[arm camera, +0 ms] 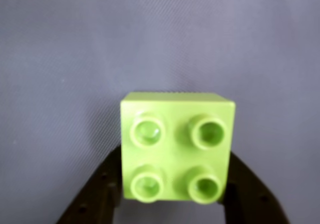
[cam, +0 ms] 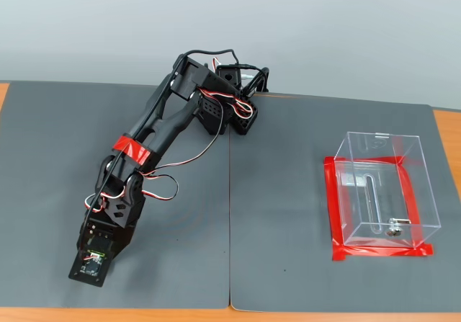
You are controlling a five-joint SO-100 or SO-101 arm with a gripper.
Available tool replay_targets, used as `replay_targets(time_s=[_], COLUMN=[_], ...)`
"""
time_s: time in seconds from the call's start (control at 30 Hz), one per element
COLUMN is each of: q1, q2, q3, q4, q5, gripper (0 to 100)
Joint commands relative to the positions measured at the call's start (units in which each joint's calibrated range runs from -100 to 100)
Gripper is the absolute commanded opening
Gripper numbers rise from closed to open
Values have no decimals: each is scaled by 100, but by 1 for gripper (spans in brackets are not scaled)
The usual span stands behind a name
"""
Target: Pick the green lego block and place it into the transparent box
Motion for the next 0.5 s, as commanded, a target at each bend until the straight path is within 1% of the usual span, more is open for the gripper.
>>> replay_targets(time_s=[0.0,0.2,0.37,0.47], q1=[-21,-13,-73,-110], q2=[-96,-240,-783,-1114], q3=[-277,-286,-214,-69], q4=[-83,-49,-23,-23], q5=[-22,-63,-79,-240], gripper=[12,12,12,12])
